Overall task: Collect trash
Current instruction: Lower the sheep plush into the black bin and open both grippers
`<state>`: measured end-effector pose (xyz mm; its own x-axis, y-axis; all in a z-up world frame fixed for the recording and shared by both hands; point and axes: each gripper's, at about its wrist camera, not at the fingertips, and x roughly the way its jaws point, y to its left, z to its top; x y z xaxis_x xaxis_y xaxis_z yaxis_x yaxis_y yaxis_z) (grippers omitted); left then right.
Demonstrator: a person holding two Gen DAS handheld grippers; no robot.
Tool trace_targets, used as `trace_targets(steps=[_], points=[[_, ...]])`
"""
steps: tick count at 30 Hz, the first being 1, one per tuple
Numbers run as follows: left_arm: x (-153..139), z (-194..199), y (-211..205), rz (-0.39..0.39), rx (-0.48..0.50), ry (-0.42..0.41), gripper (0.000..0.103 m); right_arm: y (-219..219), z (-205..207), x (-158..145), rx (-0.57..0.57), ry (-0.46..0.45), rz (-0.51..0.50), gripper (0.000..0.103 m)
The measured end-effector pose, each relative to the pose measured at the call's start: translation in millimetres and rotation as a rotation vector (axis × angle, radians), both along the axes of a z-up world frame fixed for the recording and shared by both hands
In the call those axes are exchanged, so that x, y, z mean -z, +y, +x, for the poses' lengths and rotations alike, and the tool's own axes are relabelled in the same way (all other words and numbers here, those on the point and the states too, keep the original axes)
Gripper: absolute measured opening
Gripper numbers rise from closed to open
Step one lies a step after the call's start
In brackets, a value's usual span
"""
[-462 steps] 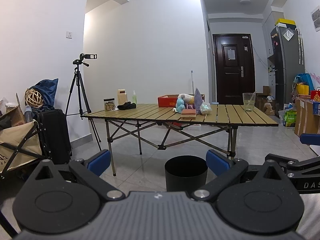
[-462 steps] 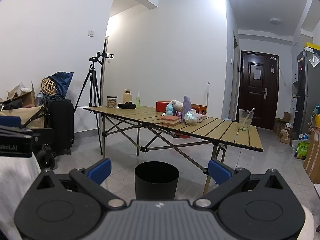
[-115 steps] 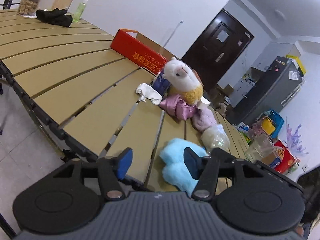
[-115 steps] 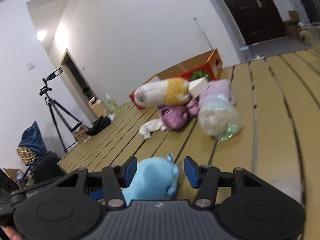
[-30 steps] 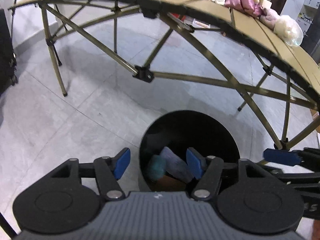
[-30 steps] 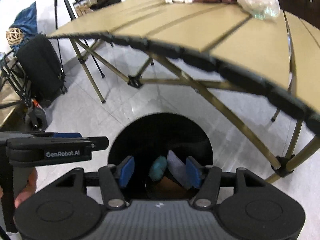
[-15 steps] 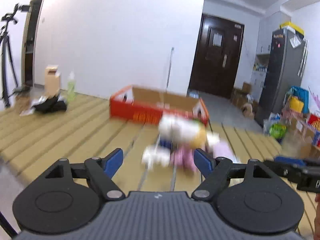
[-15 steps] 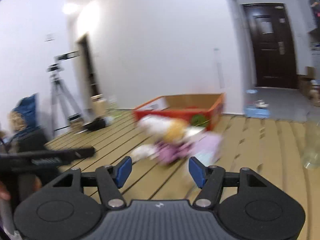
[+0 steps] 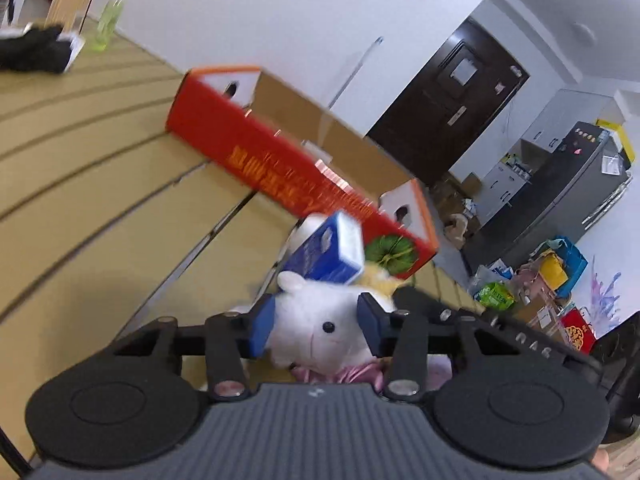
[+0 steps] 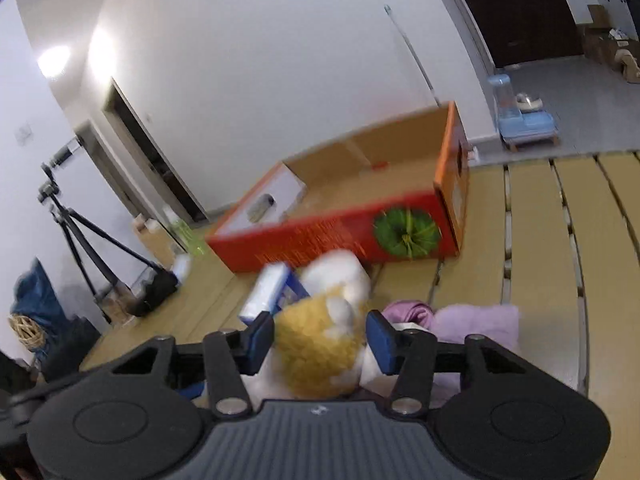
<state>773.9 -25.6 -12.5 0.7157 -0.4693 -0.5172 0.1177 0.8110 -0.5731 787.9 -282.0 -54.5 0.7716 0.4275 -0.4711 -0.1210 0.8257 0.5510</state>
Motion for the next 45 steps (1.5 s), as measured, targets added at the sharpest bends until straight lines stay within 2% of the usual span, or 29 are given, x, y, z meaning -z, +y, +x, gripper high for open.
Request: trace_targets(steps=[3,6,11,14,18,21,24,28,32,34,37,39,41,43,45], points=[[8,3,9,-0.079,-0.016,0.054,0.045,4,-7,-3,-0.012,-0.010,-0.015,0.038],[7,0,11,-0.120,-0.039,0.060,0.040,6,-16,-9,0.011,-0.033,-0.019,0.033],[-30,-31,10,-0.137,-0.035,-0.022,0.037,-4,-60,-43,0.027,-0.140,0.016,0.032],[-56,-64,14,-0.148,-0.031,-0.076,0.037,-4,-99,-66,0.014,-0.204,0.009,0.032],[-76,-124,15,-0.105,0.001,-0.139,0.036,0,-162,-86,-0.002,-0.237,-0.002,0.032],[-75,-182,27,-0.128,0.014,-0.158,0.037,9,-217,-90,-0.030,-0.271,-0.034,0.032],[-55,-236,40,-0.138,0.029,-0.136,0.037,23,-274,-78,-0.072,-0.275,-0.086,0.032],[-7,-304,65,-0.188,-0.001,-0.046,0.037,39,-333,-39,-0.133,-0.190,-0.068,0.032],[32,-336,75,-0.162,-0.010,0.056,0.037,58,-367,-5,-0.167,-0.110,-0.121,0.032],[46,-334,78,-0.160,-0.031,0.112,0.037,60,-367,12,-0.171,-0.051,-0.102,0.032],[58,-324,75,-0.087,-0.040,0.155,0.037,65,-357,31,-0.190,0.021,-0.106,0.033],[67,-311,73,-0.078,-0.056,0.179,0.037,68,-346,39,-0.193,0.046,-0.121,0.034],[80,-294,70,-0.078,-0.082,0.242,0.037,71,-326,49,-0.199,0.085,-0.144,0.039],[95,-270,64,-0.024,-0.092,0.293,0.040,74,-301,67,-0.237,0.161,-0.185,0.047],[112,-247,54,0.080,-0.037,0.298,0.050,80,-279,96,-0.295,0.271,-0.273,0.053]])
